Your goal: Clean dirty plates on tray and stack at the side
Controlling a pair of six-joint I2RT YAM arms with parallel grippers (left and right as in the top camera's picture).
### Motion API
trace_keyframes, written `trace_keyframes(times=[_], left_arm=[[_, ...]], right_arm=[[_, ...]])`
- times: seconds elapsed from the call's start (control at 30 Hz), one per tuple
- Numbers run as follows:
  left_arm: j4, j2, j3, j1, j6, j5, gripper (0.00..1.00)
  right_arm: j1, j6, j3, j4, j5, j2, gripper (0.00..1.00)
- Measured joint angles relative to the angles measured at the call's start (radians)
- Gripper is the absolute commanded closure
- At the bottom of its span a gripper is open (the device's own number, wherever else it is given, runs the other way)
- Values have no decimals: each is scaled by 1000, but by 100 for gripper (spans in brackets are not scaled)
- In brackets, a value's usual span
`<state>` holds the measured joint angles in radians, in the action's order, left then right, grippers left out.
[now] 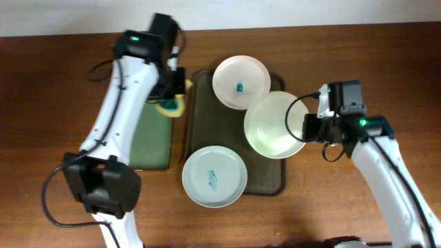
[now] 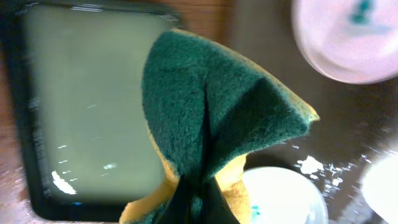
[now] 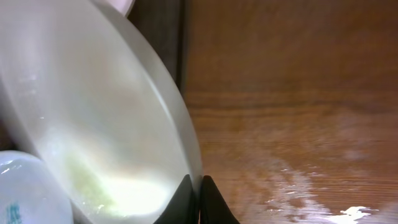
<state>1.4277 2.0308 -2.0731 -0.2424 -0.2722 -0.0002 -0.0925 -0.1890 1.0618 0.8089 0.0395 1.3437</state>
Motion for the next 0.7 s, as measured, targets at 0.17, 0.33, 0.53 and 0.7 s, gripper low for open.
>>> trace_keyframes(times=[0.17, 0.33, 0.53, 0.7], left_arm=[[-130, -2, 232, 122, 23, -7, 100], [-344, -1, 527, 174, 26, 19, 100], [-374, -124, 542, 198, 51, 36, 78], [-371, -157, 542, 198, 56, 26, 61]], right_arm=[[-289, -40, 0, -1, -469, -69, 96], [-406, 48, 0, -8, -686, -69, 96], [-546, 126, 0, -8, -809, -69, 96], [-593, 115, 0, 8, -856, -69, 96]])
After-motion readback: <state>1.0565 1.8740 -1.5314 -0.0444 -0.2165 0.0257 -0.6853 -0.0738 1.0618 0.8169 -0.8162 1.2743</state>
